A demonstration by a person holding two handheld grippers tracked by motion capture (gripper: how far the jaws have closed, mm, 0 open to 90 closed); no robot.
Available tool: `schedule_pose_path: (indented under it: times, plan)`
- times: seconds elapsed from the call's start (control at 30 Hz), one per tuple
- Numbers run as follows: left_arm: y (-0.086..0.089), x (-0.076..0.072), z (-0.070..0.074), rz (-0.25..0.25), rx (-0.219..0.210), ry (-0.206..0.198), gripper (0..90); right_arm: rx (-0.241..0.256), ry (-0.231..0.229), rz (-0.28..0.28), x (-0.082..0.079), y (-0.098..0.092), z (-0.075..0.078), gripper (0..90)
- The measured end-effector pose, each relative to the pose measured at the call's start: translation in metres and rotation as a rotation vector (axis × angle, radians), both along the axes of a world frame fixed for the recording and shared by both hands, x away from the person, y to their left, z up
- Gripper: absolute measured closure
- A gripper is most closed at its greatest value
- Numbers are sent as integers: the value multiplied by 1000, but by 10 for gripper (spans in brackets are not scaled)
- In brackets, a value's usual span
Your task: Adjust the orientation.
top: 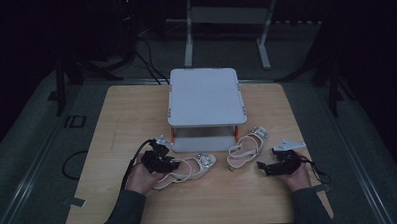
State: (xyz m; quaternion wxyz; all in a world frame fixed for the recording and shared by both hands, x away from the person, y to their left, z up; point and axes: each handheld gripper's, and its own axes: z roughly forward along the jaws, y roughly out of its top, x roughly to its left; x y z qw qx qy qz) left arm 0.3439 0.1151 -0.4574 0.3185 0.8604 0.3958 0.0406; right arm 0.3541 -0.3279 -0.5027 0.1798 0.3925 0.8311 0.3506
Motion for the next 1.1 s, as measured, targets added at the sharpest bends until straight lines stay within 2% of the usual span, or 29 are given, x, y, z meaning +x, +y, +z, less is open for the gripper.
schedule_pose_path:
  times: [0.13,0.23,0.3,0.37,0.5,0.63,0.8,0.93,1.1]
  plan:
    - [-1,-1,2,-12,2,6,797,0,0,0,0,0,0,114]
    - [6,-3,3,-12,-69,29,811,0,0,0,0,0,0,114]
    - [8,-7,6,1,-60,20,813,-1,0,0,0,0,0,114]
    - [13,-10,9,4,-66,16,816,0,0,0,0,0,0,114]
    - [22,-15,12,40,-70,6,817,0,0,0,0,0,0,114]
    - [47,-25,17,109,-112,-3,817,0,0,0,0,0,0,115]
    - [74,-37,22,191,-136,-14,816,0,0,-1,0,0,0,115]
    - [94,-41,25,269,-151,-18,816,-1,0,-1,0,0,0,115]
    - [120,-39,26,408,-201,-10,815,0,0,-2,0,0,0,115]
